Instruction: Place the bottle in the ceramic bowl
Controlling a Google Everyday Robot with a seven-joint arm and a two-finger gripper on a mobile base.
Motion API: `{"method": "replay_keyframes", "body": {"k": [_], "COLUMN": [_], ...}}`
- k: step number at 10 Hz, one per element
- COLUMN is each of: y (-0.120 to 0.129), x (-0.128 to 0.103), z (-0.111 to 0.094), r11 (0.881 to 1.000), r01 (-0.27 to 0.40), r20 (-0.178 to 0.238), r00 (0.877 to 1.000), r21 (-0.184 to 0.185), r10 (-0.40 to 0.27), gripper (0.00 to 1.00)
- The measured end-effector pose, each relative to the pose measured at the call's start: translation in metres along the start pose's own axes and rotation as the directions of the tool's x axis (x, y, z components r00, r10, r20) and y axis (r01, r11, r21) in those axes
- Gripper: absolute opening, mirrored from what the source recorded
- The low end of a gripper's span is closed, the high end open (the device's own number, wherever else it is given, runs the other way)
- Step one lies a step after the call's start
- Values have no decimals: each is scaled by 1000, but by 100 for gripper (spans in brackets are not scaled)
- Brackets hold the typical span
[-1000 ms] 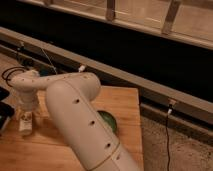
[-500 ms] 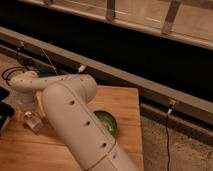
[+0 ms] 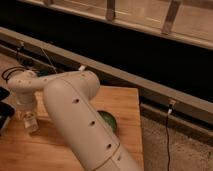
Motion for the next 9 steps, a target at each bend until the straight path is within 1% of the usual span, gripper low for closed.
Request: {"method": "replay_keyframes", "body": {"k": [1,2,4,6,8,9], "y": [-1,-3,-14,-21,-44,-62], "x": [0,-1,-9,-16,-26,-32], "z": [-4,-14,-41,-70,-90,-100], "r11": [1000,999,998,998,996,995], "r01": [0,-2,-10,-12,-40,-67], "r20": [16,40,95,153,194,209], "r00": [1000,999,995,988,980,975], "r21": [-12,-33,-54,-66,-74,-74], "r10": [0,3,15,22,54,81], "gripper": [1,0,0,0,0,0]}}
